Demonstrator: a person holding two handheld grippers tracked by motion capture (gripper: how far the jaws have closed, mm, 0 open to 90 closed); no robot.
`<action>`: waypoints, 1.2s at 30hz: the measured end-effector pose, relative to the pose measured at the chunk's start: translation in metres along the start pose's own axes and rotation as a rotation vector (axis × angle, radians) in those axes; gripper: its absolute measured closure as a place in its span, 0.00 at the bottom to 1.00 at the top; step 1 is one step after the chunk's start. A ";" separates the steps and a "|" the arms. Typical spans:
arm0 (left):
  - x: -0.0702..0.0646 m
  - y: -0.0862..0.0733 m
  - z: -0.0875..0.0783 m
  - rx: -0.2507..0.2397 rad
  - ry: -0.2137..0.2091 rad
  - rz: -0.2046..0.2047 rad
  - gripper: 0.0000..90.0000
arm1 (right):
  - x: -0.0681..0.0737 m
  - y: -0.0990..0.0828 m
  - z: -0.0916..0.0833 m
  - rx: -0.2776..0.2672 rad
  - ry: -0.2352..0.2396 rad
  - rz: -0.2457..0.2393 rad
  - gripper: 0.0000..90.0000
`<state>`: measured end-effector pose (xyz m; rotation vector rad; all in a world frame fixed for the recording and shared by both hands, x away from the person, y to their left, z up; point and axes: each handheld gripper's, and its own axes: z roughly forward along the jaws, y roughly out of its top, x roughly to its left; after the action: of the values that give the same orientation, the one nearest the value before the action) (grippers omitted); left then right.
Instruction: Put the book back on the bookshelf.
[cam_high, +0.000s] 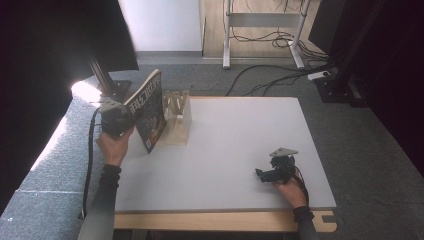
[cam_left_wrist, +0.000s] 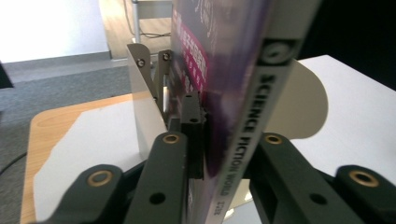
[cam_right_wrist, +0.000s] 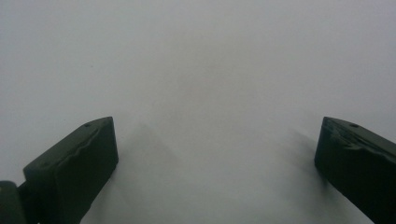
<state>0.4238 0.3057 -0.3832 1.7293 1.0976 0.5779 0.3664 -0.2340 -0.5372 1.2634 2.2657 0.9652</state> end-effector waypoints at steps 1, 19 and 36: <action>0.001 0.000 0.000 0.001 -0.001 -0.010 0.87 | 0.000 0.000 0.000 0.000 0.000 0.000 0.00; 0.012 -0.003 -0.031 -0.028 -0.093 -0.004 0.16 | 0.000 0.000 0.000 -0.002 0.000 -0.003 0.00; -0.034 -0.016 -0.066 0.038 -0.174 0.113 0.00 | 0.000 0.001 0.000 -0.001 0.000 -0.002 0.00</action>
<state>0.3501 0.3092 -0.3670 1.8464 0.8978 0.4684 0.3669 -0.2337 -0.5367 1.2600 2.2660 0.9656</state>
